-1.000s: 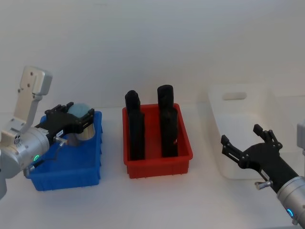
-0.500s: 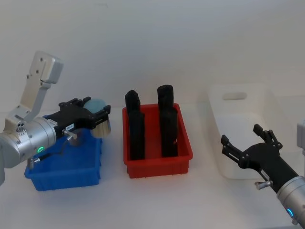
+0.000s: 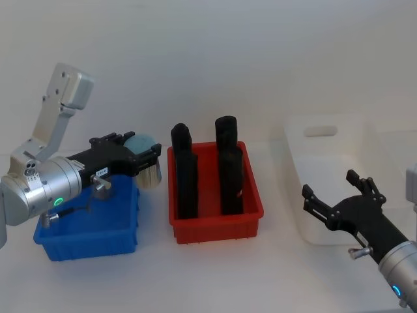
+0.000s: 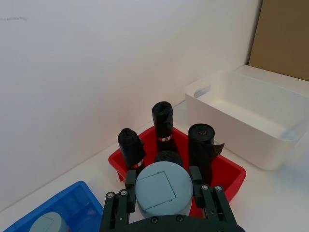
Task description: Pick the cotton swabs from the blue box and place them into the white box.
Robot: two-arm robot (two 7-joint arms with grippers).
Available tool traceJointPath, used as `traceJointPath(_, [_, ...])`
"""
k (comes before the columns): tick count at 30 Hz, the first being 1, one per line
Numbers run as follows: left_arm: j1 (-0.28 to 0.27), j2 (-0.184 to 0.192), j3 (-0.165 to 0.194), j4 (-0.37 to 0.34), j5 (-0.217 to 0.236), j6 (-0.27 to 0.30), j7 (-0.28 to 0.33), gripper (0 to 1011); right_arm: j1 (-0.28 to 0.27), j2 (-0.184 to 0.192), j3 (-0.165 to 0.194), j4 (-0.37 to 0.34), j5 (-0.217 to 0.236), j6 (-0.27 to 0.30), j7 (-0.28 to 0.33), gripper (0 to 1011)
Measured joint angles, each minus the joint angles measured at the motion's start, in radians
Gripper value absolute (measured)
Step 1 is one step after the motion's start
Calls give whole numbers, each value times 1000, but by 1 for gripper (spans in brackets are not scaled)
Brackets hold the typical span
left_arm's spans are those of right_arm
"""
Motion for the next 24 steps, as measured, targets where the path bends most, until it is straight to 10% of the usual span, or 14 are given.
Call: traceJointPath(24, [-3, 1, 1, -13, -3, 16, -18, 664, 55, -31, -30, 6, -23, 66, 167, 1002])
